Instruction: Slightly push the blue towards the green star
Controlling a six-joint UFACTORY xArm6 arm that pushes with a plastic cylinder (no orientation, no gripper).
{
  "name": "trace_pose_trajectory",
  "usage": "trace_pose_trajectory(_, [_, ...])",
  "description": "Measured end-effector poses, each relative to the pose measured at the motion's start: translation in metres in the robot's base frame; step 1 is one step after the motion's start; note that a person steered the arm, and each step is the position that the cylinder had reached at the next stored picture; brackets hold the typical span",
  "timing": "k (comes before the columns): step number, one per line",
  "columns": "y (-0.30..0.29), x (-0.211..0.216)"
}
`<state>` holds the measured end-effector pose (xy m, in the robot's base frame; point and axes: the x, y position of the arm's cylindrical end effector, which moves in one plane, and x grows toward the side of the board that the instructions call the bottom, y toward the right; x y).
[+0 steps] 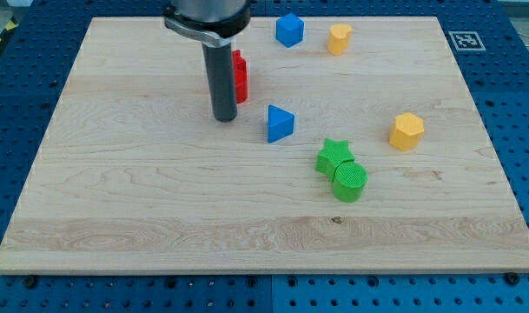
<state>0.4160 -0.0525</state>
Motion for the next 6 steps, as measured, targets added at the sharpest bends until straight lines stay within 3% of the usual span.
trace_pose_trajectory(2, [0.045, 0.002])
trace_pose_trajectory(6, [0.053, 0.119])
